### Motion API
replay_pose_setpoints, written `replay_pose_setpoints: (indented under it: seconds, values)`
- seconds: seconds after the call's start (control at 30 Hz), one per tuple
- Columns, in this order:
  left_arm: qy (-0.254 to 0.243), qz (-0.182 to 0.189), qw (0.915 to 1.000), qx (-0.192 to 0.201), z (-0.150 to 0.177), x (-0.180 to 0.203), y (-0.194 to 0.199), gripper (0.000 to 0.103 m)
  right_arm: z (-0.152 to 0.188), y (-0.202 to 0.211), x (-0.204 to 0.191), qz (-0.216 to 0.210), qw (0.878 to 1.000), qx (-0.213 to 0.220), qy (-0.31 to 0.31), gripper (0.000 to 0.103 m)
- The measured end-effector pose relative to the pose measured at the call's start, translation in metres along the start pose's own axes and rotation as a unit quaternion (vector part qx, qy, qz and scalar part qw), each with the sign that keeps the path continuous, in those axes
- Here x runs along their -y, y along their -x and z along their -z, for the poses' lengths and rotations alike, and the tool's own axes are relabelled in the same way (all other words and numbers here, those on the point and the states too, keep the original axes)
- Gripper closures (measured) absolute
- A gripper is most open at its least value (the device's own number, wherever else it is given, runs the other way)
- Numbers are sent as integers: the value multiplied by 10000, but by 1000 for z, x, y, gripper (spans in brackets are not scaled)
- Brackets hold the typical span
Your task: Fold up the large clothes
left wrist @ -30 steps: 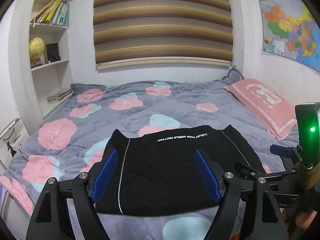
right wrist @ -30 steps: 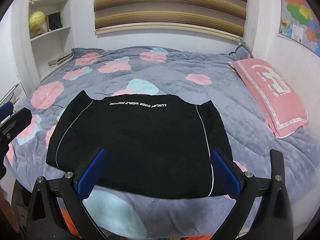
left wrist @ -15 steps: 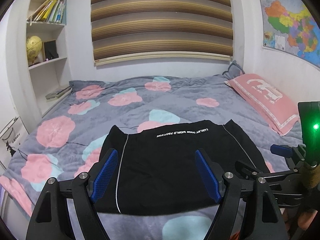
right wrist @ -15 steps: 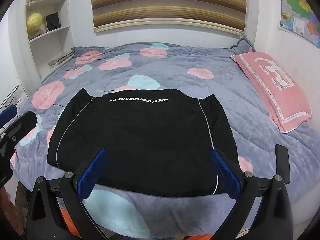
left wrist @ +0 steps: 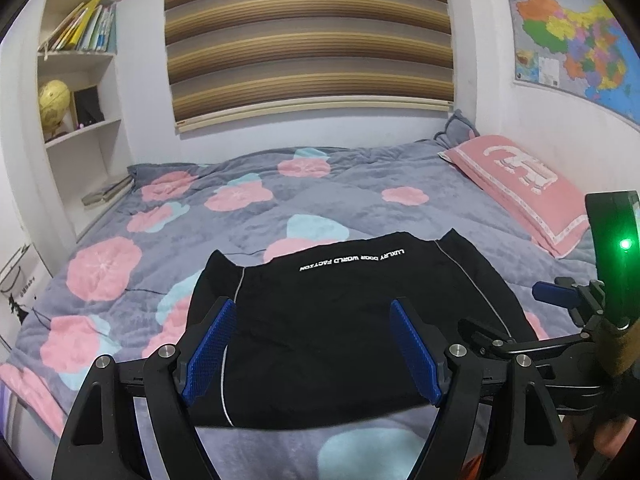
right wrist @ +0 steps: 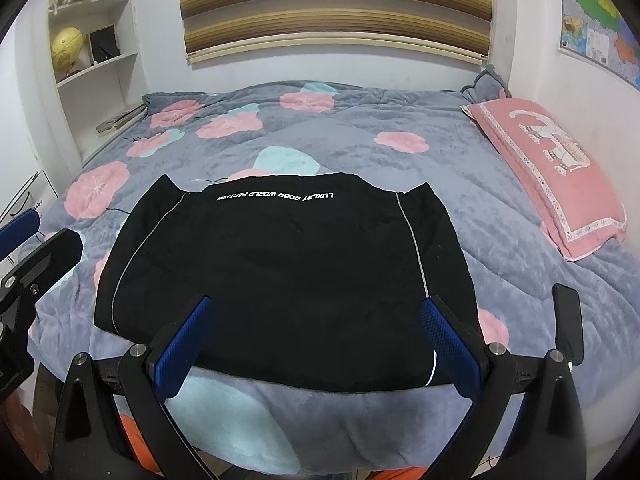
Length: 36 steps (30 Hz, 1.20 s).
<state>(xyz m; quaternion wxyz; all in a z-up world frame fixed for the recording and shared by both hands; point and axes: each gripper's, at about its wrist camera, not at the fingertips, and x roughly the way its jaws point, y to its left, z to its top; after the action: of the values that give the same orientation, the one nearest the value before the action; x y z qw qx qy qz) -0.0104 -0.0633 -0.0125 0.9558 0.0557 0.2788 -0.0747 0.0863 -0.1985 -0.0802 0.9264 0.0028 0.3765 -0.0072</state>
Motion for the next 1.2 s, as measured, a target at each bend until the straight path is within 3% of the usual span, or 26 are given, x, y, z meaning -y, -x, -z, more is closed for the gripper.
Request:
replay_pose_setpoints:
  seconds: [1.03, 1.2]
  values:
    - [287, -23, 9995, -124, 4, -16, -5, 23, 5, -3, -13, -35, 9999, -138, 32, 0]
    - [218, -296, 9992, -162, 2, -16, -11, 23, 6, -6, -15, -40, 9998, -173, 69, 0]
